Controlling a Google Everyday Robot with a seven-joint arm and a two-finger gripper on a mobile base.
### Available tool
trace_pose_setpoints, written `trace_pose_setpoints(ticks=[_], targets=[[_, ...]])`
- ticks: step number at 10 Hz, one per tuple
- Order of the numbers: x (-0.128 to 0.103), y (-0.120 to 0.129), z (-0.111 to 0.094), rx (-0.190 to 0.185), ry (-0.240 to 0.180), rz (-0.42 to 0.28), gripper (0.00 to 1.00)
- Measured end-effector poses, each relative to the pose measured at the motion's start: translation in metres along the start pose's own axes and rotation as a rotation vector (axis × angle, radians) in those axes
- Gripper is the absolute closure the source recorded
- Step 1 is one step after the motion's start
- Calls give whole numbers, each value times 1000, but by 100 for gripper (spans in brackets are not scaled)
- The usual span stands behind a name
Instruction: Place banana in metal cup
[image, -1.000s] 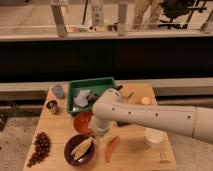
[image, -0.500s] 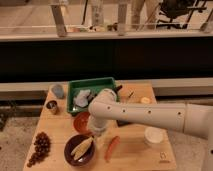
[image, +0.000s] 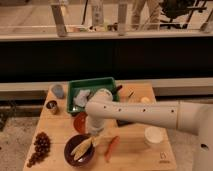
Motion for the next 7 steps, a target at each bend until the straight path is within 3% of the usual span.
trace_pose_setpoints(ticks=[5,7], targets=[[4,0,2,-2,-4,8,57],[6,0,1,2,-3,11,72]])
